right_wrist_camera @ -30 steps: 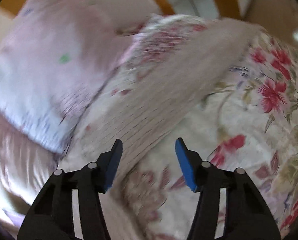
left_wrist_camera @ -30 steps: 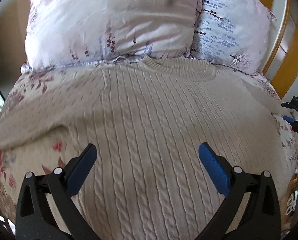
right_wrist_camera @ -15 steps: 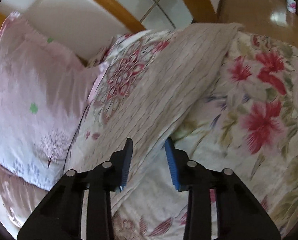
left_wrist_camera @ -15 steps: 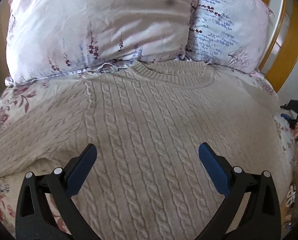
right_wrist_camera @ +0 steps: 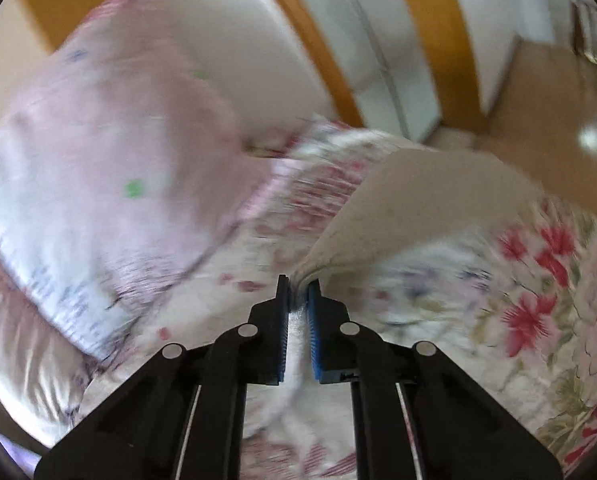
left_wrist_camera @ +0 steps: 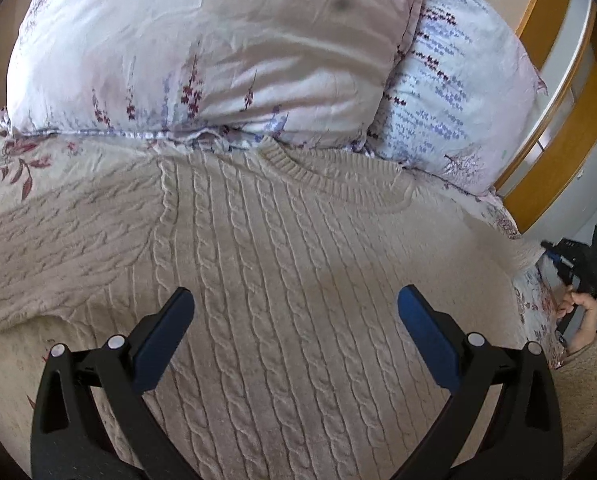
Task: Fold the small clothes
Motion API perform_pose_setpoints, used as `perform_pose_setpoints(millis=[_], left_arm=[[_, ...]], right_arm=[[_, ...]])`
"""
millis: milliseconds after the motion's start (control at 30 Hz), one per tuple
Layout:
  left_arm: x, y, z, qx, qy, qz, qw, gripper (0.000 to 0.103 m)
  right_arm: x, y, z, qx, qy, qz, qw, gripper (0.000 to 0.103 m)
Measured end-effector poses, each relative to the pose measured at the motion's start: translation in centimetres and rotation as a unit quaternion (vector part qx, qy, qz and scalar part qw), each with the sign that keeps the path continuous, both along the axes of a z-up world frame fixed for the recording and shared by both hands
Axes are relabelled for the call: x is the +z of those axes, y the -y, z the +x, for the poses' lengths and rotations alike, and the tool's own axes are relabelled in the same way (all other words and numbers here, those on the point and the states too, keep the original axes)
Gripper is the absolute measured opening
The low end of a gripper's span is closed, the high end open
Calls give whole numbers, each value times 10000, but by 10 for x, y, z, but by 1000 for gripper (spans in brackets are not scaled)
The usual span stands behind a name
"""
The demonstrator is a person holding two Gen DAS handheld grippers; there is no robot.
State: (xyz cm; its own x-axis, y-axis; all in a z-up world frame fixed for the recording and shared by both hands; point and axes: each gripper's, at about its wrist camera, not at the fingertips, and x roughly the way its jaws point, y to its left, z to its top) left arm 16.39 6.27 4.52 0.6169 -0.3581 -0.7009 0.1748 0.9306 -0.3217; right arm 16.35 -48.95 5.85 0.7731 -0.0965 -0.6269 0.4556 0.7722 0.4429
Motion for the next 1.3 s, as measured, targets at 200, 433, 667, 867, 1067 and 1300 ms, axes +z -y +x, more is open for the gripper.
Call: perform_pose_setpoints(millis=[200,433,667,867,1067,1300], left_arm=[[1,4,0,-31,51,-143,9999,101],[-2,18,-6,-250,19,-44,9997,101],[4,15,-13,-408,146,-102,9990,101],[1,4,-11,-303,-25,-488,9983,101],[0,-9,-10,-187,-79,-605,9980,101],[1,-31,-8,-43,-38,-1142,9934,101]], right_arm=[[7,-101,13,1740,316,-182,9841,10],[-80,-196,29,2890,-789,-131,9540,10],[-78,-162,17,2375,-525,906,9657,58],[-88,-100,4,1300,-424,1767,9747,54],[-83,-81,10,575,-497,1439,9867,25],[-24,-156,32,1426,-74,-123,9897,9]])
